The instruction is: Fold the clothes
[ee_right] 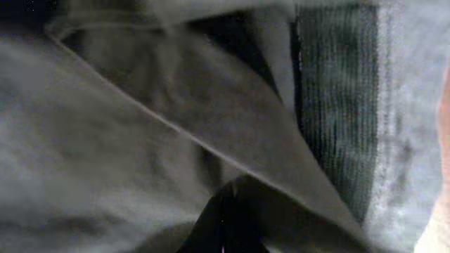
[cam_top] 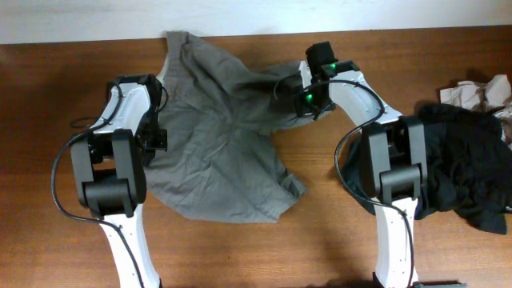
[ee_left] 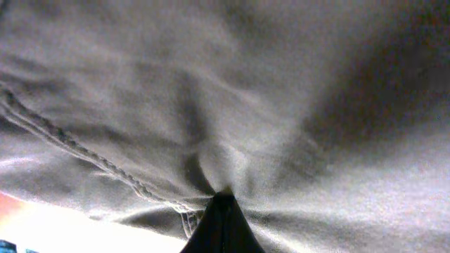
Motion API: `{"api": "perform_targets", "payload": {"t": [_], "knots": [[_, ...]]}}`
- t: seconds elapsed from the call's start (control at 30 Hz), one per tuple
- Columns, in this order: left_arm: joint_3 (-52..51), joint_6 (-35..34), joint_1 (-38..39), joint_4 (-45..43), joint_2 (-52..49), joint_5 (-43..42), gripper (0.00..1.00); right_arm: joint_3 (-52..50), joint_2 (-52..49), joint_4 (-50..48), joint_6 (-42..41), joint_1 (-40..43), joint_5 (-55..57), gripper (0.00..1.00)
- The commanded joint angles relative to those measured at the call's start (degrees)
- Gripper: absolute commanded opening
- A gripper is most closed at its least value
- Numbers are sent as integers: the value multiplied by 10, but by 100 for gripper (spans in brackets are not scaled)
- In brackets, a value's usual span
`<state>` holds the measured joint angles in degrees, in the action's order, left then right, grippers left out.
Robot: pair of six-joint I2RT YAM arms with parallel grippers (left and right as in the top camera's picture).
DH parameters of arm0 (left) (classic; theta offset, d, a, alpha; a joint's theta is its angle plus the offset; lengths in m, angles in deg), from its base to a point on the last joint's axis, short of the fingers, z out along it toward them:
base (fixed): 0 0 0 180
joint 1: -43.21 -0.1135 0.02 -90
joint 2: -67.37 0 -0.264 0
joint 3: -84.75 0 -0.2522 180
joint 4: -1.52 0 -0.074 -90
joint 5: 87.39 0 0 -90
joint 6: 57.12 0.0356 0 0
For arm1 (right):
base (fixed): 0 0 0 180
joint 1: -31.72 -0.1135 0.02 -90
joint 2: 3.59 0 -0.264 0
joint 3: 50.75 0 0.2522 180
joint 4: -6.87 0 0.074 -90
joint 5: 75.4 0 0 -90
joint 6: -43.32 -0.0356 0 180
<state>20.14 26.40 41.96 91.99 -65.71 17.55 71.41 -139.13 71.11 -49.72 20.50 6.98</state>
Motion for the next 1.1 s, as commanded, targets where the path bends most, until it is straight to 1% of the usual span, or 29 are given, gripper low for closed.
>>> {"api": "perform_targets", "payload": {"t": [0.0, 0.17, 0.3, 0.47, 0.53, 0.6, 0.7, 0.83, 0.87, 0.97, 1.07], "knots": [[-14, -22, -5, 8, -11, -7, 1, -11, -14, 74, -14, 11, 76, 4], [-14, -32, -5, 11, 20, 1, 1, -11, 1, 147, -21, 9, 108, 4], [-14, -40, -5, 9, 61, 14, 0, -11, 44, 160, -18, 3, 114, 4], [-14, -42, -5, -26, 112, 14, 1, -11, 134, 118, -19, 4, 108, 4], [-14, -35, -3, -59, 127, 9, 1, -11, 180, 72, -18, 4, 67, 4], [-14, -2, 0, -91, 128, -18, 0, -11, 197, 26, -18, 3, 17, 4], [-14, 40, 6, -142, 124, -61, 1, -12, 191, -33, -19, 3, -26, 4], [-14, 50, 9, -208, 122, -75, 0, -12, 146, -88, -59, 3, -53, 4], [-14, 63, 10, -223, 122, -89, 0, -12, 130, -100, -61, 3, -69, 4], [-14, 132, 10, -273, 121, -165, 0, -12, 86, -127, -63, 2, -128, 4], [-14, 164, 10, -297, 115, -203, 0, -12, 46, -150, -64, -4, -139, 4]]}}
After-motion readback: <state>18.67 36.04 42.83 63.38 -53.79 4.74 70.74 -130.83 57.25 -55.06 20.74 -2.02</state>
